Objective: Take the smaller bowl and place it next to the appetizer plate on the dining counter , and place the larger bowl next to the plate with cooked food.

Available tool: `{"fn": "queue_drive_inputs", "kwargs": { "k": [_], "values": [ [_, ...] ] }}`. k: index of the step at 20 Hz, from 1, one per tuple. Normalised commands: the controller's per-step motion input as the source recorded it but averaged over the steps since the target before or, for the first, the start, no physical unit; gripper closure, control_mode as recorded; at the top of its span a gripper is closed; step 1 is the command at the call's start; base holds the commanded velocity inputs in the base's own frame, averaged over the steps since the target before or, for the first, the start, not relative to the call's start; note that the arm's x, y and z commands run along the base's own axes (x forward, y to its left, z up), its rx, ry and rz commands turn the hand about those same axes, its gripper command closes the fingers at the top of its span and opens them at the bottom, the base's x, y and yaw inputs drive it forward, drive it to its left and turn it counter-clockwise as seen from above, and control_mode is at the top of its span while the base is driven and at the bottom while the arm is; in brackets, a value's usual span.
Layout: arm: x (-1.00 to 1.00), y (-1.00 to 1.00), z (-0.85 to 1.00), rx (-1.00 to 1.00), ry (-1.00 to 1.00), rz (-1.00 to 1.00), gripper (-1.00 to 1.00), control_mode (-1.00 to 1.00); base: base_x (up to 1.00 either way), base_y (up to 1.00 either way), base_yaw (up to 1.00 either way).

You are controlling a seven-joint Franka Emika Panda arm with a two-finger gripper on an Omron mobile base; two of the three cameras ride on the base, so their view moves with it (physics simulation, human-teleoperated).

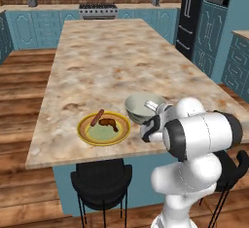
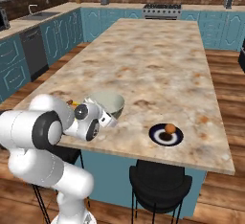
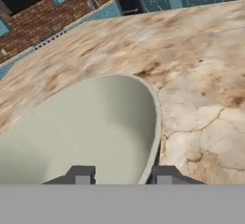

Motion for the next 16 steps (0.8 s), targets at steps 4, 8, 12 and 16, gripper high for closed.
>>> {"fn": "queue_drive_inputs", "kwargs": {
  "k": [4, 8, 12, 16],
  "values": [
    [-0.29, -0.45, 1.0, 0.04, -0.01, 0.0, -1.0, -1.0, 0.0, 0.0, 0.0],
    [-0.18, -0.31, 1.0, 0.0, 0.01, 0.0, -1.0, -1.0, 0.0, 0.0, 0.0],
    [-0.64, 0.0, 0.92, 0.0, 0.25, 0.01, -1.0, -1.0, 0.0, 0.0, 0.0],
    [-0.83, 0.08, 1.0, -0.01, 0.37, 0.07, -1.0, -1.0, 0.0, 0.0, 0.0]
  ]
}}
